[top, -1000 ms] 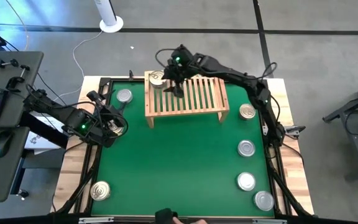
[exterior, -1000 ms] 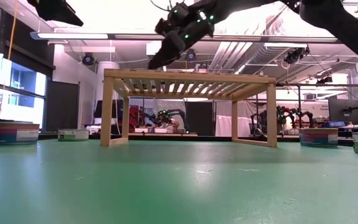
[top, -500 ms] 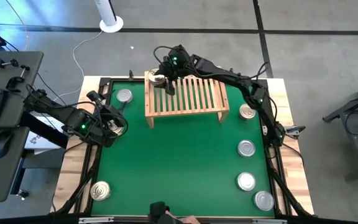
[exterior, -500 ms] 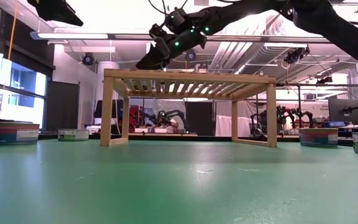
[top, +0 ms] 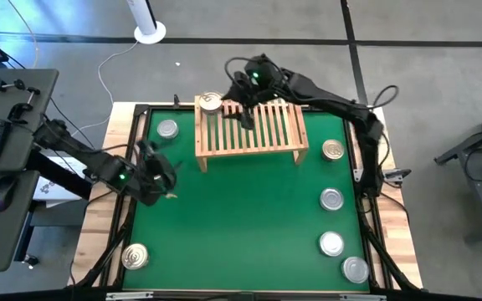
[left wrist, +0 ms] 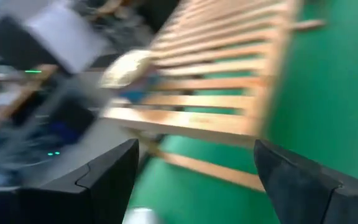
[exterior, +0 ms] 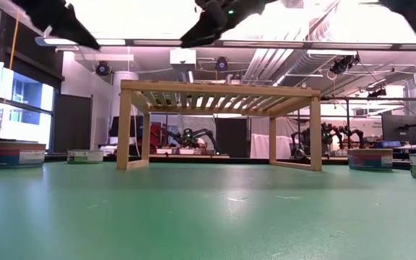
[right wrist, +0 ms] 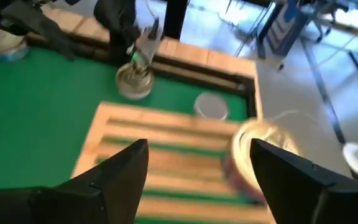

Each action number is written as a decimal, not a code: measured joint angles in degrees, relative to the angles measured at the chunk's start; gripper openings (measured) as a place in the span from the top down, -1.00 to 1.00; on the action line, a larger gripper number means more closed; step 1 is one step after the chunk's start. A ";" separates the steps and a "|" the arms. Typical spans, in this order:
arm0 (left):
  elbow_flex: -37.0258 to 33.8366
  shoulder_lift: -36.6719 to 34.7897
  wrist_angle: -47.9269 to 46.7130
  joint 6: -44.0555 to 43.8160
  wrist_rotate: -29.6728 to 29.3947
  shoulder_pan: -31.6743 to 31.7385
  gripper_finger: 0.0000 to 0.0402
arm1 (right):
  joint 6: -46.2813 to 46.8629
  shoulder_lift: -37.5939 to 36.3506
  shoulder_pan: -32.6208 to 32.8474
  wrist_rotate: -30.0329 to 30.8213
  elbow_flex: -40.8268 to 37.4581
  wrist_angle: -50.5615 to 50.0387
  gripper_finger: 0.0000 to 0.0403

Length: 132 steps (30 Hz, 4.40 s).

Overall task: Stack canned seafood by type on shelf
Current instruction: Adjust the shelf, then move the top right green tuna can to the center of the table, then put the center green tuna can on the shelf

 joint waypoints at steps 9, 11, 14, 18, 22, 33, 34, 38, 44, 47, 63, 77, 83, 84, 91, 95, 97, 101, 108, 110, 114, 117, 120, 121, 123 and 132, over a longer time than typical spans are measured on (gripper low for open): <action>-14.82 0.17 48.55 16.23 23.80 2.76 -0.49 | 8.64 -18.78 9.01 13.92 -32.94 17.66 -0.19; -17.44 0.66 54.81 17.68 26.37 4.24 -0.47 | 11.96 -22.18 12.21 16.57 -39.17 23.01 -0.18; -19.36 1.51 56.77 17.28 26.74 7.09 -0.46 | 15.71 -25.30 17.37 21.82 -47.89 29.69 -0.18; -19.45 2.36 53.50 16.15 27.49 11.27 -0.46 | 19.61 -27.19 23.85 30.40 -55.88 38.55 -0.18; -19.49 3.38 53.05 16.24 27.85 15.77 -0.46 | 23.37 -26.88 28.41 38.05 -61.47 45.17 -0.18; -19.45 6.23 52.80 20.87 30.48 26.31 -0.46 | 30.11 -26.92 28.92 43.61 -68.84 45.23 -0.18; -19.45 6.21 52.84 20.88 31.19 26.78 -0.46 | 30.34 -26.90 28.17 43.61 -69.32 44.96 -0.18; -19.45 6.19 52.75 21.32 32.42 27.52 -0.46 | 30.61 -26.99 24.75 43.60 -70.65 45.60 -0.18; -19.45 6.19 52.62 21.72 31.98 27.47 -0.46 | 28.19 -27.18 20.28 41.00 -71.18 45.96 -0.18; -19.45 6.18 52.63 21.58 31.88 27.43 -0.46 | 27.66 -27.16 19.80 38.49 -71.24 46.71 -0.18; -19.45 6.06 51.37 19.12 29.46 17.44 -0.46 | 32.43 -37.40 33.24 38.15 -71.47 43.14 -0.18; -19.45 6.06 51.65 15.14 29.29 10.44 -0.46 | 71.73 -39.09 47.44 34.13 -54.03 -23.89 -0.18; -19.45 6.06 52.04 15.09 27.70 10.29 -0.46 | 87.65 -39.12 49.50 27.05 -60.97 -34.08 -0.31; -19.45 6.06 52.33 15.10 27.69 10.29 -0.46 | 88.88 -39.12 49.93 25.81 -62.74 -34.00 -0.36; -19.45 6.06 52.56 15.10 27.95 10.29 -0.46 | 92.99 -39.12 51.64 21.07 -72.55 -27.39 -0.83; -19.45 6.06 53.02 15.10 27.97 10.29 -0.46 | 91.53 -39.09 50.93 21.54 -77.15 -17.03 -0.95; -19.45 6.04 53.14 15.12 27.99 10.29 -0.46 | 91.17 -39.60 50.26 21.53 -79.29 -11.53 -0.95; -19.44 6.11 54.48 15.32 28.02 10.29 -0.46 | 87.48 -39.22 48.49 26.74 -79.40 -2.58 -0.94; -19.45 6.14 56.09 15.71 29.08 10.28 -0.46 | 67.14 -36.55 43.14 35.31 -78.39 34.52 -0.93; -19.45 6.15 56.35 15.22 29.60 10.29 -0.46 | 58.83 -35.39 42.33 36.18 -78.50 44.33 -0.93; -19.45 6.15 57.72 14.64 33.32 10.25 -0.46 | 47.71 -35.25 42.06 41.74 -78.44 50.22 -0.93; -19.45 6.51 59.10 14.60 38.34 10.25 -0.46 | 44.91 -34.63 41.65 44.62 -80.36 49.23 -0.93; -19.45 7.95 59.05 14.17 43.25 10.25 -0.46 | 44.84 -32.20 40.52 44.35 -83.39 51.93 -0.93; -19.45 8.69 59.03 13.94 44.57 10.29 -0.46 | 44.43 -30.48 40.16 43.75 -84.54 54.76 -0.93; -19.45 11.14 60.02 13.16 47.58 10.39 -0.46 | 43.07 -26.53 39.42 42.57 -86.60 62.34 -0.93; -19.43 26.22 72.16 11.10 55.51 12.38 -0.46 | 36.53 -7.58 36.76 37.14 -83.01 81.72 -0.93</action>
